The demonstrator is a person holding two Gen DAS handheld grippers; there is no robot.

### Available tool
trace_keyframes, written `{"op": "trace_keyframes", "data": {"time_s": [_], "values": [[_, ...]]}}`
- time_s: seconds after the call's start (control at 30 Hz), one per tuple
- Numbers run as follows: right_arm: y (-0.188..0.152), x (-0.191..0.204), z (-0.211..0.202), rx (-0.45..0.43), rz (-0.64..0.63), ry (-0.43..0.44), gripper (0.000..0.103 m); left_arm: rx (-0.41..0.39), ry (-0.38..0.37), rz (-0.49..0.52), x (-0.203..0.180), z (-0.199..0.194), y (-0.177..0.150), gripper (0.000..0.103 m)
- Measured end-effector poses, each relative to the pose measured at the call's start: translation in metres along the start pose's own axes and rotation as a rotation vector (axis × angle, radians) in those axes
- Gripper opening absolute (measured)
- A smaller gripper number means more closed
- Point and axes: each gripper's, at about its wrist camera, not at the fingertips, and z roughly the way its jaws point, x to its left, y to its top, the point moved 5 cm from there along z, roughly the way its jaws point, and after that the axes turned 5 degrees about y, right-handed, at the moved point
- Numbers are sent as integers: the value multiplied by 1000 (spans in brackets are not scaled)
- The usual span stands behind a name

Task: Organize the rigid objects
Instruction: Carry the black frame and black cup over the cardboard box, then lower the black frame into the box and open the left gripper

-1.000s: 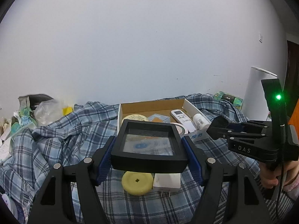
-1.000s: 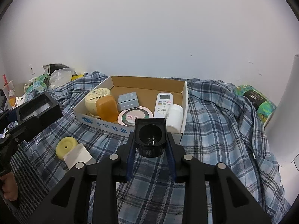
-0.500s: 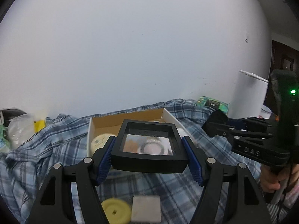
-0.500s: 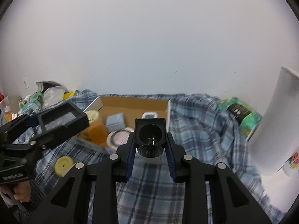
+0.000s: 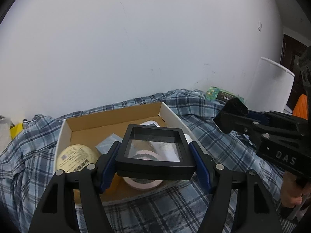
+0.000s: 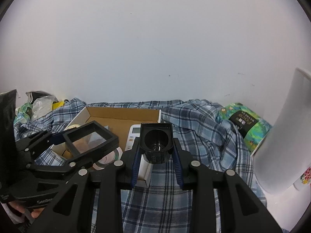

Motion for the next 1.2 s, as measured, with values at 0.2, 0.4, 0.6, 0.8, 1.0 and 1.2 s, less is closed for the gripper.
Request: {"op": "trace_keyframes", "data": {"time_s": [0.2, 0.4, 0.6, 0.8, 1.0, 1.2], "values": [[-11, -12, 13, 24, 49, 7, 29, 46, -26, 12, -6, 18, -6, 72], [-12, -16, 13, 26, 54, 8, 29, 73, -16, -9, -4, 26, -9, 72], [-12, -16, 12, 25, 51, 5, 29, 99, -22, -6, -3, 29, -12, 72], [-13, -13, 11, 28, 40, 7, 29, 77, -19, -24, 6, 19, -5, 75], [-9, -11, 9, 29, 40, 10, 29, 10, -4, -67, 32, -17, 9, 75], [-4, 7, 12, 71, 24, 73, 29, -53, 61, -71, 63, -53, 10, 78]]}}
